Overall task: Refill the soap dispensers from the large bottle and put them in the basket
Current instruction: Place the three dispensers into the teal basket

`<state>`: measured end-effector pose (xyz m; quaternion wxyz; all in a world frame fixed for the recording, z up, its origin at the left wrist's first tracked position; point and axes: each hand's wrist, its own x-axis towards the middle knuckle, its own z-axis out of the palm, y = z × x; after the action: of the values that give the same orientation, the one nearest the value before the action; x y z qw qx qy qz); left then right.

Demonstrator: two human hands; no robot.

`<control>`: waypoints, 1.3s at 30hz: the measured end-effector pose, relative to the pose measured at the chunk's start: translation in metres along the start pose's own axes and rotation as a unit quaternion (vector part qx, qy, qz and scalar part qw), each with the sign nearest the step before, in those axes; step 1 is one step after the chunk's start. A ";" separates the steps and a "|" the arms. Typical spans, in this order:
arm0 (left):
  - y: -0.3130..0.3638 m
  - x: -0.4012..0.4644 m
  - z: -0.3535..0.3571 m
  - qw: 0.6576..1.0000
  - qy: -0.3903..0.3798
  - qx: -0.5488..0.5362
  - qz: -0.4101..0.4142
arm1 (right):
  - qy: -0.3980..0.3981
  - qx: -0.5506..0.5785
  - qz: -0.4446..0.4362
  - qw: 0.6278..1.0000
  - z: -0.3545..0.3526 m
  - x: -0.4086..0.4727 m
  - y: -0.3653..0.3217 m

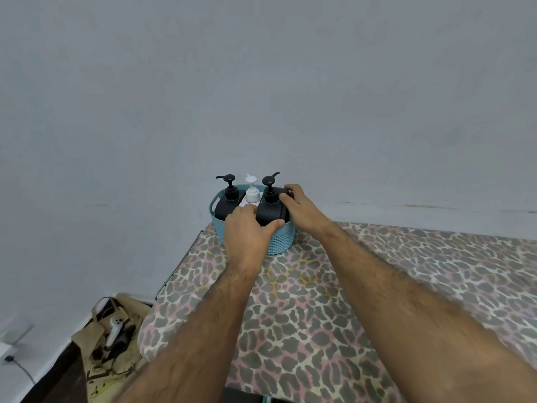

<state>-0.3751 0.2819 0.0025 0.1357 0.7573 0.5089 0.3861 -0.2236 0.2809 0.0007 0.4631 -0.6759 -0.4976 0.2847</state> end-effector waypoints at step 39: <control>-0.006 0.005 -0.002 0.961 -0.053 0.236 0.137 | -0.043 -0.396 -0.054 0.916 -0.022 -0.003 -0.012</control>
<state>-0.3798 0.2890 0.0025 -0.0743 0.8497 0.4690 0.2294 -0.2105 0.2711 0.0204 0.1510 -0.7633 -0.6245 0.0678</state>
